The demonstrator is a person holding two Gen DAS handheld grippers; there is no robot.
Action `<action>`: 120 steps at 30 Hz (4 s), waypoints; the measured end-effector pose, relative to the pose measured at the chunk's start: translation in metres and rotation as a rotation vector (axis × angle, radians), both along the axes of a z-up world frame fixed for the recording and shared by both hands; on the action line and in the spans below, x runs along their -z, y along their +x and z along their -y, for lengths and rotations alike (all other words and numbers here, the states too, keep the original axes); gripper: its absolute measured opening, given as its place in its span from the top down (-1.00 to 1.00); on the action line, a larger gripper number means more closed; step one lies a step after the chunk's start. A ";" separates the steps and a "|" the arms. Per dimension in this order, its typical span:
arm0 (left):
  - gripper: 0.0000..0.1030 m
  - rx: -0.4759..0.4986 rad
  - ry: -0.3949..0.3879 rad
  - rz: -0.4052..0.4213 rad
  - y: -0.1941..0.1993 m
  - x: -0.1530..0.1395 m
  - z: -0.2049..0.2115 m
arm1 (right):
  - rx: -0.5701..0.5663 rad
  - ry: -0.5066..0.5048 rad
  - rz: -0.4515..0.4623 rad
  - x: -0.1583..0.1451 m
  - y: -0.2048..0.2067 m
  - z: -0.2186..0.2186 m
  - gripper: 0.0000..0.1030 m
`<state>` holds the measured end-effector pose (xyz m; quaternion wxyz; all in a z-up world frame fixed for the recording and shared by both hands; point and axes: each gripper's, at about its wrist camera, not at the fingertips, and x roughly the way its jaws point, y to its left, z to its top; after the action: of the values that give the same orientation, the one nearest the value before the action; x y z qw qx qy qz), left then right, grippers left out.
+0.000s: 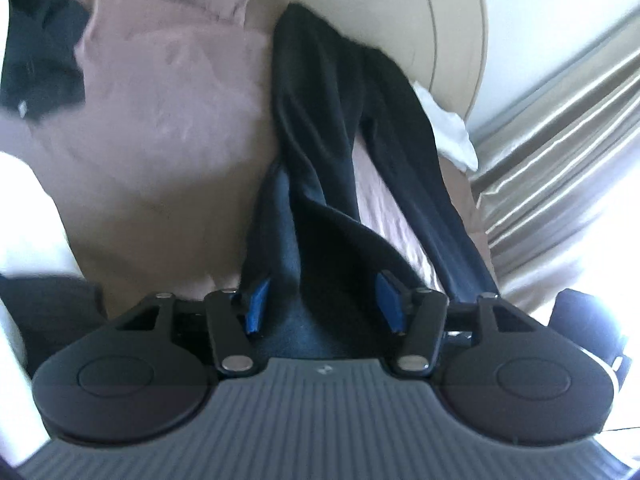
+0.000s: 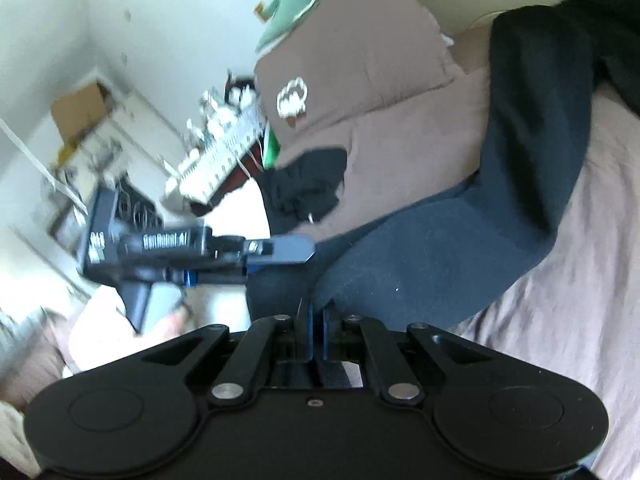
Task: Fold clothes
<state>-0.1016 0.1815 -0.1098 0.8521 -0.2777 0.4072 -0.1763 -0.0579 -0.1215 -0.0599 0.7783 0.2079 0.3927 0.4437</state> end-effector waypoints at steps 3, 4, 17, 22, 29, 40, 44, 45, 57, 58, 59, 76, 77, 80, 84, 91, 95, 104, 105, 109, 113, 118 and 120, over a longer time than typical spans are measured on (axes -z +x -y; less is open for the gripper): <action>-0.23 0.030 0.240 0.088 -0.008 -0.020 0.026 | 0.069 0.093 -0.002 -0.016 0.009 0.030 0.86; -0.24 0.029 0.302 0.117 -0.012 -0.026 0.034 | 0.092 0.114 0.008 -0.024 0.013 0.037 0.86; -0.39 0.114 0.231 0.291 -0.036 -0.056 0.081 | 0.124 -0.070 0.201 -0.088 0.032 -0.001 0.87; -0.90 0.074 0.253 0.321 -0.038 -0.045 0.091 | -0.034 -0.060 0.114 -0.081 0.032 -0.043 0.86; 0.75 -0.014 0.397 0.130 -0.009 -0.011 0.065 | -0.103 -0.068 -0.024 -0.052 0.033 -0.052 0.74; 0.72 -0.387 0.419 -0.182 0.011 0.027 -0.067 | 0.177 -0.360 -0.121 0.037 0.048 0.000 -0.27; 0.72 -0.405 0.383 -0.202 0.011 0.033 -0.069 | 0.168 -0.337 -0.201 0.062 0.058 -0.008 -0.27; 0.72 -0.405 0.376 -0.201 0.011 0.034 -0.071 | 0.159 -0.333 -0.213 0.066 0.061 -0.012 -0.27; 0.73 -0.350 0.234 -0.201 0.012 0.044 -0.081 | -0.136 -0.289 -0.240 0.090 0.044 -0.107 -0.31; 0.73 -0.341 0.228 -0.200 0.012 0.044 -0.080 | -0.141 -0.340 -0.170 0.093 0.036 -0.112 -0.25; 0.73 -0.332 0.223 -0.197 0.011 0.044 -0.078 | -0.143 -0.344 -0.114 0.089 0.028 -0.114 0.06; 0.24 0.263 -0.103 -0.238 -0.007 0.021 0.063 | -0.026 -0.056 0.131 -0.112 -0.096 0.061 0.89; 0.16 0.255 0.021 -0.225 -0.008 0.021 0.071 | -0.024 -0.063 0.060 -0.096 -0.098 0.067 0.89; 0.13 0.180 0.310 -0.188 -0.013 0.021 0.081 | -0.019 -0.203 -0.059 -0.047 -0.101 0.070 0.88; 0.03 0.157 0.361 -0.086 -0.020 0.005 0.093 | -0.008 -0.303 -0.112 -0.007 -0.106 0.081 0.88; -0.24 0.261 0.464 0.030 -0.031 -0.022 0.147 | -0.020 -0.244 -0.176 -0.008 -0.107 0.076 0.87; -0.25 0.305 0.484 0.014 -0.037 -0.024 0.171 | -0.078 -0.240 -0.207 -0.007 -0.113 0.063 0.78; -0.32 0.307 0.505 -0.056 -0.040 -0.007 0.183 | -0.030 -0.111 -0.331 -0.013 -0.108 0.097 0.39; -0.33 0.298 0.515 -0.060 -0.039 -0.006 0.183 | -0.036 -0.103 -0.340 -0.014 -0.108 0.099 0.37; -0.34 0.241 0.532 -0.070 -0.038 -0.005 0.178 | -0.130 -0.144 -0.302 -0.019 -0.116 0.100 0.24; -0.34 0.107 0.578 -0.015 -0.039 -0.006 0.175 | -0.221 -0.414 -0.216 -0.007 -0.123 0.069 0.08; -0.37 -0.033 0.597 0.063 -0.037 -0.012 0.162 | -0.197 -0.210 -0.226 -0.005 -0.107 0.069 0.08; -0.53 -0.016 0.531 0.042 -0.032 -0.007 0.157 | -0.184 -0.037 -0.270 -0.008 -0.095 0.079 0.07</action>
<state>-0.1332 0.0241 -0.1029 0.9047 -0.0439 0.4192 -0.0625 -0.1531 -0.2006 -0.0518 0.6783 0.2144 0.5193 0.4736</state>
